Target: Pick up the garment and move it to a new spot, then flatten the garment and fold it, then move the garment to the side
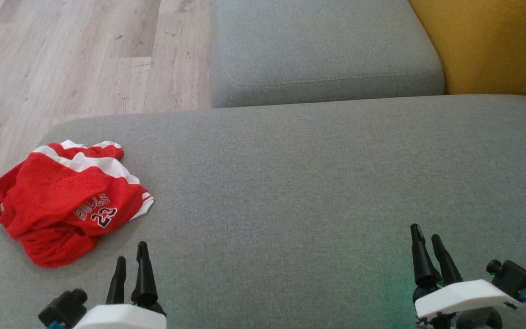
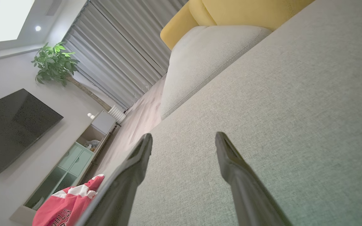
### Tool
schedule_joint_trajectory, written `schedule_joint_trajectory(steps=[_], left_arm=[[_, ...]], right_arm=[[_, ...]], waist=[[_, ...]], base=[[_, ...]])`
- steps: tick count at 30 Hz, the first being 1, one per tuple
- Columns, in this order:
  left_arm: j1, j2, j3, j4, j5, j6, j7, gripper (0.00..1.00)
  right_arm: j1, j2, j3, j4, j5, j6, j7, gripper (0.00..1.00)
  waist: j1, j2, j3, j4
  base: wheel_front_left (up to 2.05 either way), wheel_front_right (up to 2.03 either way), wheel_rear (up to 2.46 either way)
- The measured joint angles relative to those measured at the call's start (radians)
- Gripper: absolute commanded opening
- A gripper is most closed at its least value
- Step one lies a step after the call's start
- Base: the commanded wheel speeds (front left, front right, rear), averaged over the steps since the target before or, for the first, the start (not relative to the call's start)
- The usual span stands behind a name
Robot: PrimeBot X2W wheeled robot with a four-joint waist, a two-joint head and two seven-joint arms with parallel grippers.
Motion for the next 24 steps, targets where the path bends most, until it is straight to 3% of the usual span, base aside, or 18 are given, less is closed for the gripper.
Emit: schedule_joint_trajectory(steps=[24], left_arm=[[0.025,0.002,-0.071,0.016,0.289,0.053,-0.07,1.0]], right_arm=[[0.043,0.01,-0.014,-0.004,-0.363,0.0,-0.069,1.0]], waist=[[0.0,0.0,-0.046,0.009]], base=[[0.0,0.0,0.0]])
